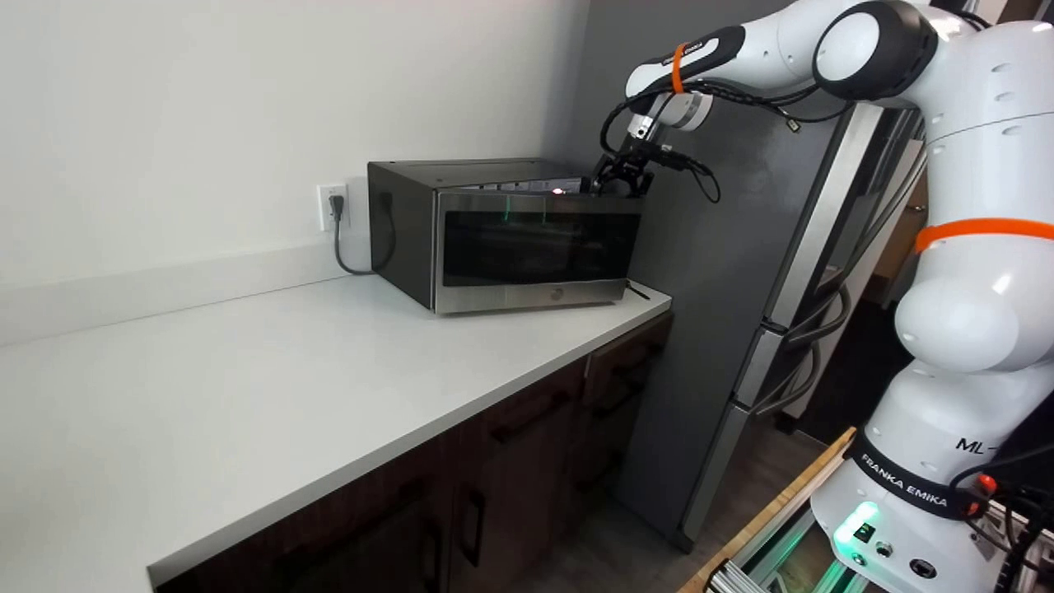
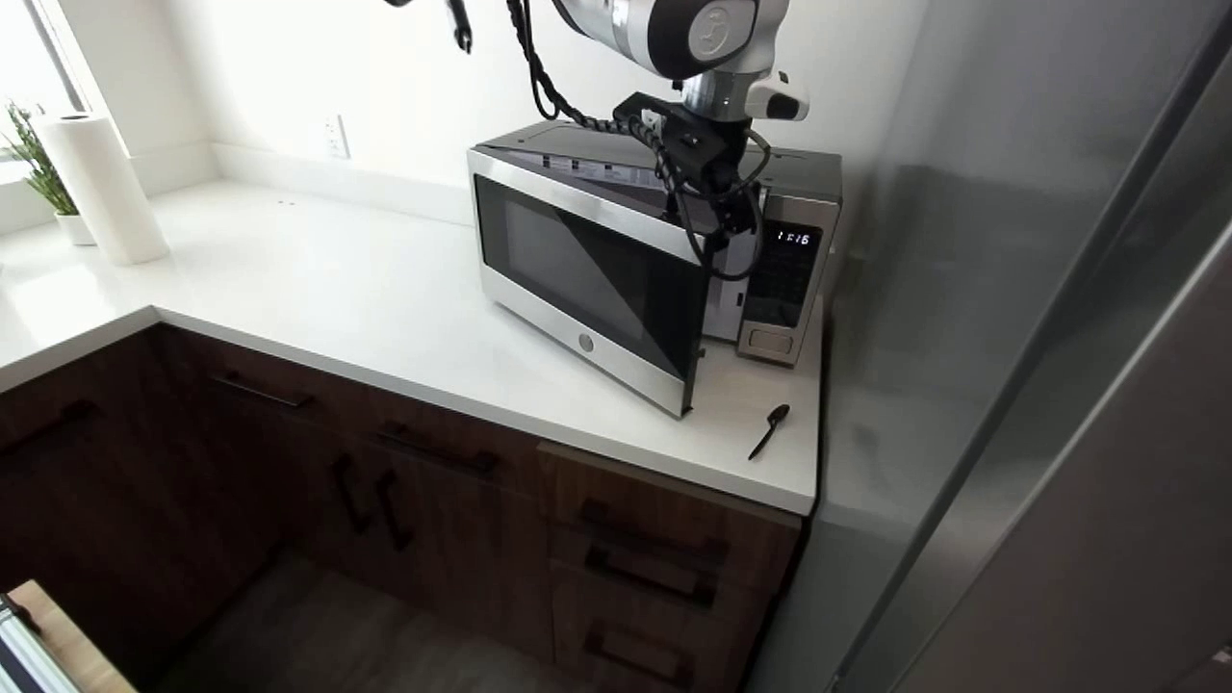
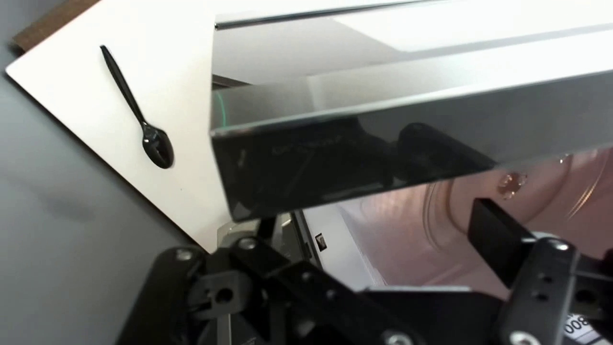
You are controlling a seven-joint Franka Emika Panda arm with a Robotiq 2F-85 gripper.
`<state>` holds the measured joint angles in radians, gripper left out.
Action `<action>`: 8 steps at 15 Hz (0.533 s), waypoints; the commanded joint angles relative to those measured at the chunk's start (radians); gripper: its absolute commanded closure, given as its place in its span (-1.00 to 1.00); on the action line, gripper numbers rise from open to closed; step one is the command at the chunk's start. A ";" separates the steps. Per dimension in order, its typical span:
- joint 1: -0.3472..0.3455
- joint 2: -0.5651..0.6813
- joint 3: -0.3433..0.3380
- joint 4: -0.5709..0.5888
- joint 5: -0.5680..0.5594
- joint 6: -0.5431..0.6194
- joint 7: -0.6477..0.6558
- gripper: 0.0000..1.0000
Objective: Press a button on the microwave, then open it
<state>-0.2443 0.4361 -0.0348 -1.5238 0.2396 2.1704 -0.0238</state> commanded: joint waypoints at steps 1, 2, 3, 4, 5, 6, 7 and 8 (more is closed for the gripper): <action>0.027 -0.138 -0.034 -0.185 -0.003 0.016 0.051 -1.00; 0.030 -0.158 -0.038 -0.212 0.001 0.019 0.057 -1.00; 0.034 -0.178 -0.041 -0.234 0.002 0.017 0.063 -1.00; 0.037 -0.192 -0.042 -0.255 0.007 0.024 0.066 -1.00; 0.039 -0.204 -0.043 -0.271 0.014 0.024 0.070 -1.00; 0.040 -0.214 -0.042 -0.282 0.027 0.018 0.068 -1.00; 0.039 -0.222 -0.039 -0.292 0.046 0.015 0.066 -1.00; 0.041 -0.225 -0.038 -0.301 0.058 0.018 0.068 -1.00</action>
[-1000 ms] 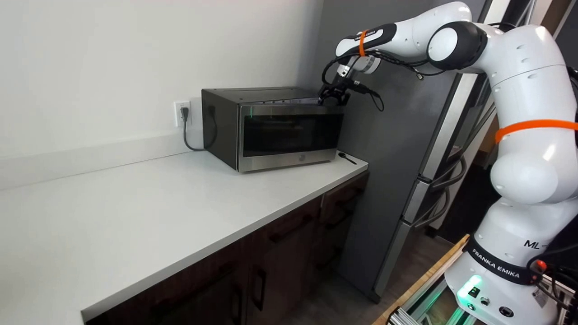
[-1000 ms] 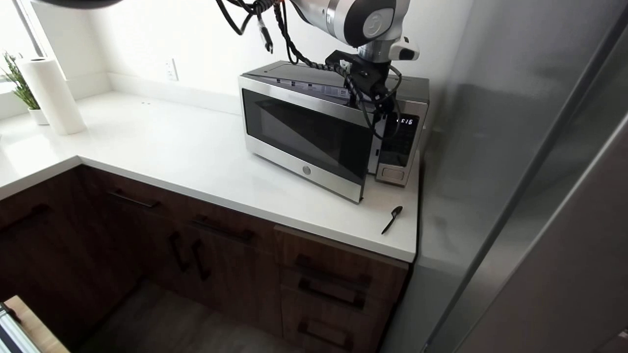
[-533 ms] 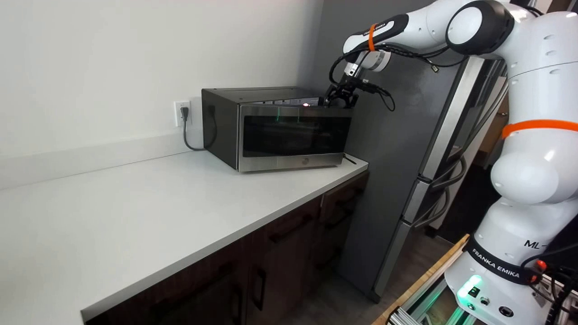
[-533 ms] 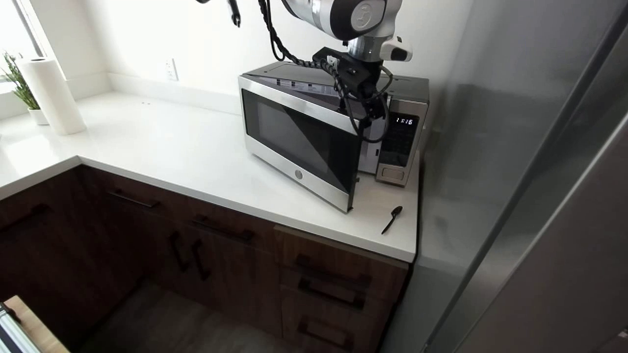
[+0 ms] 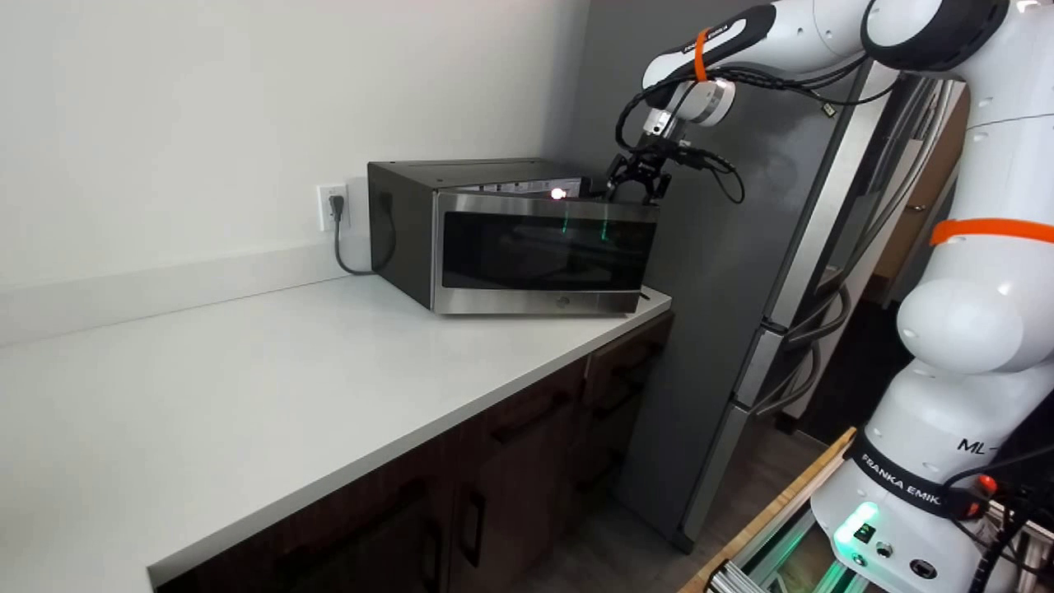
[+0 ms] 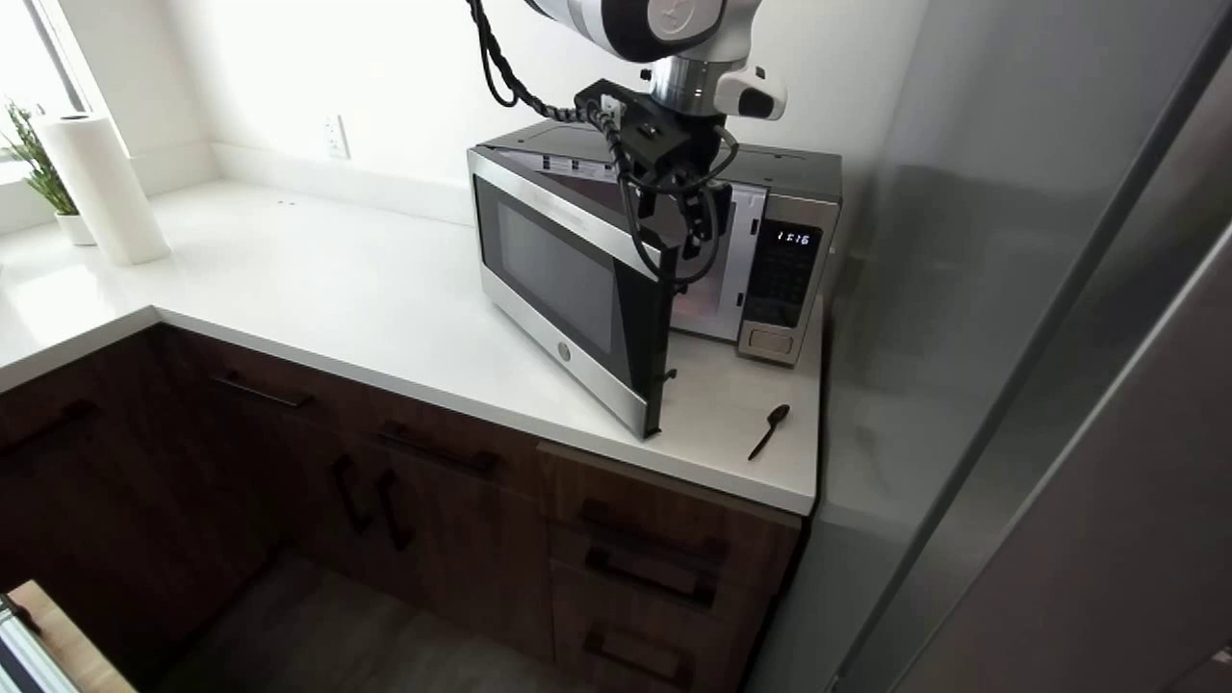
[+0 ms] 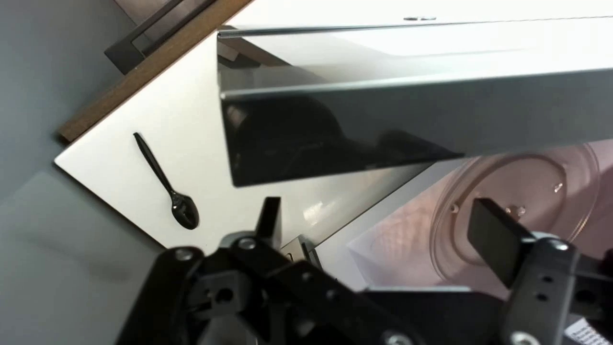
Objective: Press a button on the microwave, then open it
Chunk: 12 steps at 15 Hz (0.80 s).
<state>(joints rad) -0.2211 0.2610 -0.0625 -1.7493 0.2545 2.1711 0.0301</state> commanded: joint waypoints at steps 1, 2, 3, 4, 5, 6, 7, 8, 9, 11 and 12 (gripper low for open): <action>0.019 -0.056 -0.010 -0.085 0.057 0.015 0.011 -1.00; 0.022 -0.061 -0.010 -0.092 0.068 0.015 0.014 -1.00; 0.024 -0.067 -0.010 -0.101 0.082 0.014 0.015 -1.00; 0.027 -0.071 -0.010 -0.107 0.091 0.015 0.017 -1.00; 0.029 -0.079 -0.008 -0.116 0.105 0.015 0.009 -1.00; 0.035 -0.085 -0.011 -0.128 0.097 0.026 0.016 -1.00; 0.038 -0.091 -0.012 -0.136 0.096 0.027 0.014 -1.00; 0.044 -0.104 -0.019 -0.151 0.072 0.044 0.030 -1.00; 0.048 -0.119 -0.023 -0.168 0.056 0.066 0.037 -1.00; 0.058 -0.153 -0.033 -0.208 -0.002 0.138 0.045 -1.00; 0.063 -0.166 -0.039 -0.229 -0.047 0.189 0.049 -1.00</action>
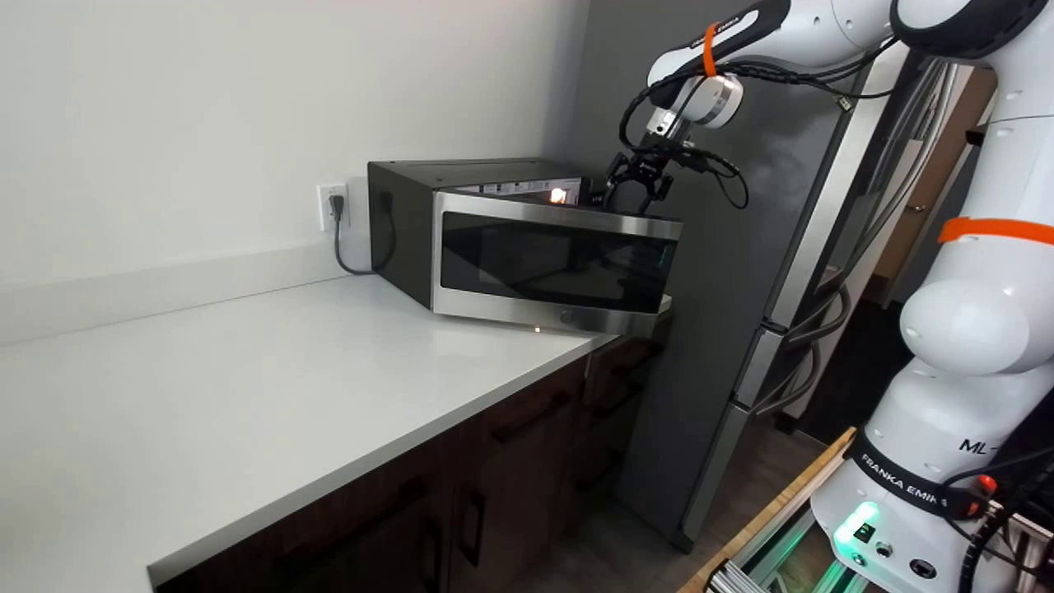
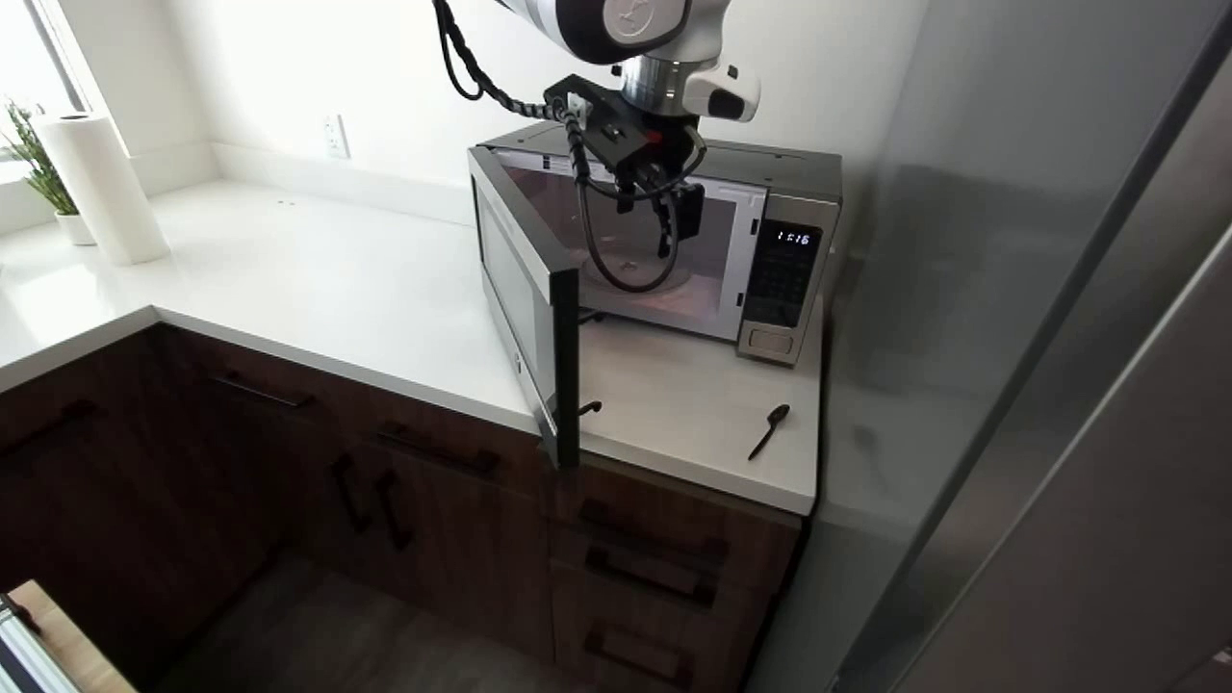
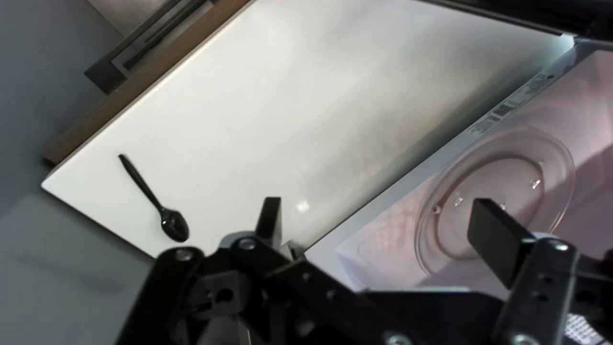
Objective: Press a button on the microwave, then open it
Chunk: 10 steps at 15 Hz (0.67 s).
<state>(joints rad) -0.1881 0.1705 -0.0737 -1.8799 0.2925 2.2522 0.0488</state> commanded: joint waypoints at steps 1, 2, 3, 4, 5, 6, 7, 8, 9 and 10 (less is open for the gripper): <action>0.034 -0.087 -0.035 -0.117 -0.136 0.157 0.028 -1.00; 0.033 -0.098 -0.037 -0.136 -0.160 0.205 0.002 -1.00; 0.031 -0.108 -0.038 -0.156 -0.177 0.255 -0.020 -1.00; 0.030 -0.116 -0.036 -0.174 -0.185 0.301 -0.044 -1.00; 0.029 -0.126 -0.033 -0.192 -0.183 0.339 -0.072 -1.00; 0.027 -0.135 -0.028 -0.208 -0.158 0.376 -0.110 -1.00; 0.025 -0.144 -0.022 -0.222 -0.123 0.409 -0.153 -1.00; 0.024 -0.152 -0.018 -0.235 -0.087 0.437 -0.195 -1.00; 0.024 -0.158 -0.012 -0.245 -0.042 0.465 -0.242 -1.00; 0.026 -0.167 -0.008 -0.250 0.001 0.475 -0.278 -1.00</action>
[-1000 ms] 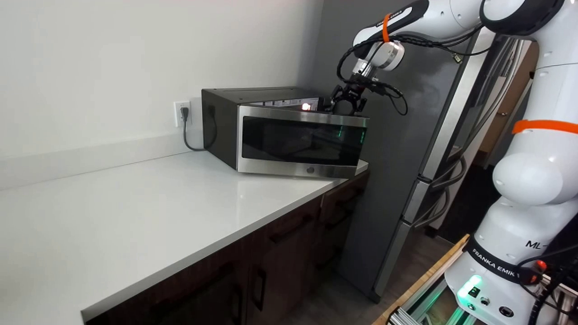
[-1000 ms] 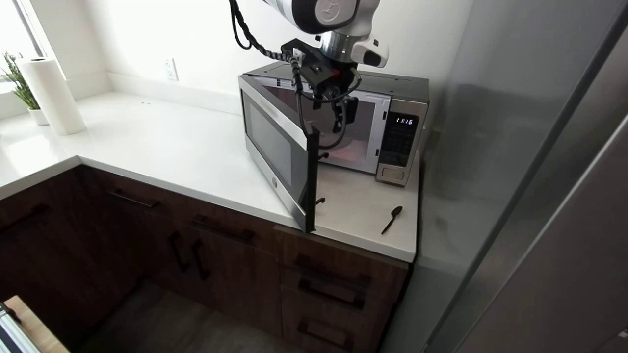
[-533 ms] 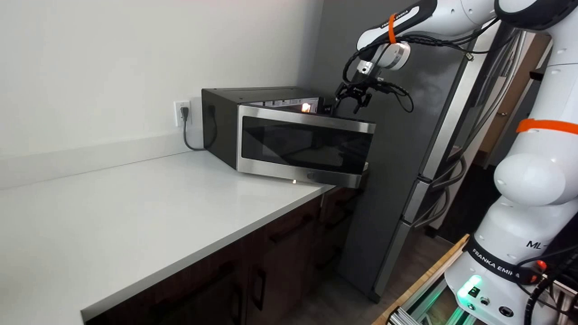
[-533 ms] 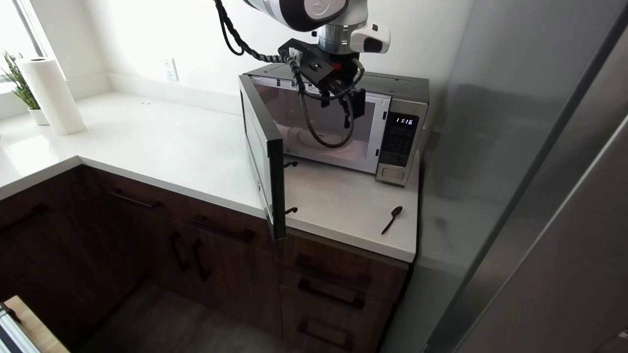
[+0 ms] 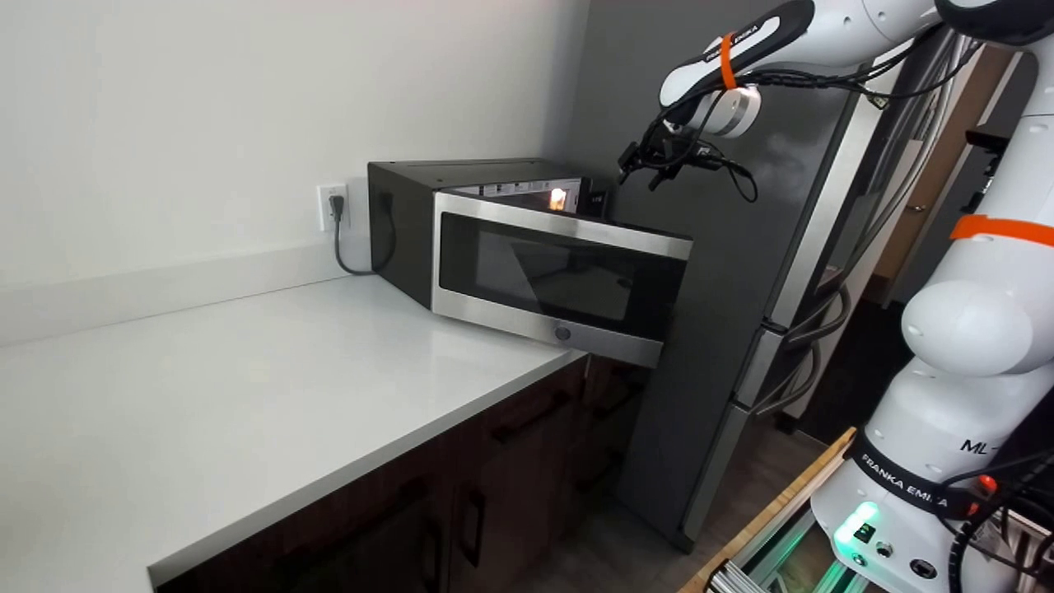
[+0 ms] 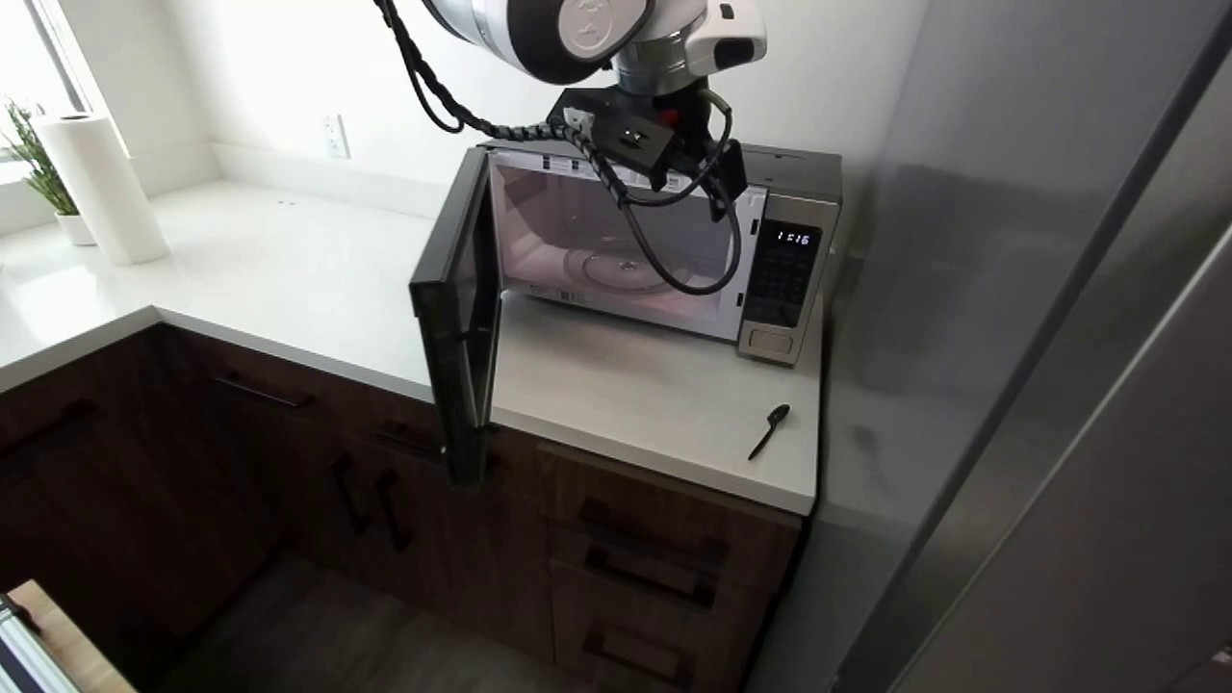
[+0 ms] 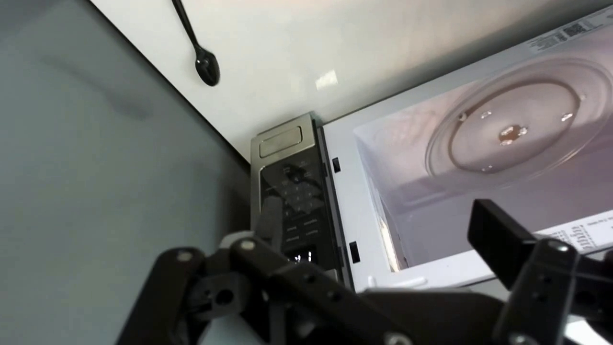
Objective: Press a button on the microwave, then open it
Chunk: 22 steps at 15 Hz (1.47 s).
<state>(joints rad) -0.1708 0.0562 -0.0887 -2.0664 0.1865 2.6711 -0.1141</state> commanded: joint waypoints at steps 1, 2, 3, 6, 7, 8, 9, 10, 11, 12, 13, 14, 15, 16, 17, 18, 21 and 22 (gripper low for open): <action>0.000 -0.057 0.023 -0.066 0.182 0.064 -0.178 -1.00; 0.001 -0.061 0.029 -0.065 0.247 0.064 -0.233 -1.00; 0.002 -0.066 0.032 -0.059 0.306 0.048 -0.285 -1.00; 0.001 -0.068 0.039 -0.035 0.474 -0.012 -0.435 -1.00; -0.001 -0.065 0.037 -0.027 0.502 -0.036 -0.465 -1.00; -0.004 -0.063 0.035 -0.023 0.511 -0.056 -0.483 -1.00; -0.006 -0.059 0.032 -0.018 0.513 -0.082 -0.495 -1.00; -0.008 -0.055 0.028 -0.012 0.510 -0.106 -0.503 -1.00; -0.011 -0.048 0.025 -0.004 0.497 -0.132 -0.502 -1.00; 0.008 -0.045 0.002 0.004 0.486 -0.154 -0.498 -1.00; 0.008 -0.040 -0.003 0.011 0.477 -0.171 -0.496 -1.00; 0.008 -0.036 -0.007 0.018 0.465 -0.182 -0.491 -1.00; 0.015 -0.049 -0.003 -0.003 0.467 -0.136 -0.472 -1.00; 0.014 -0.048 -0.005 -0.001 0.467 -0.140 -0.473 -1.00; 0.015 -0.048 -0.006 -0.001 0.467 -0.140 -0.473 -1.00; 0.016 -0.048 -0.006 -0.001 0.467 -0.140 -0.473 -1.00; 0.017 -0.048 -0.006 -0.001 0.467 -0.140 -0.473 -1.00; 0.017 -0.048 -0.006 -0.001 0.467 -0.140 -0.473 -1.00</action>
<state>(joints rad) -0.1688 0.0088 -0.0794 -2.0678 0.6565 2.5325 -0.5907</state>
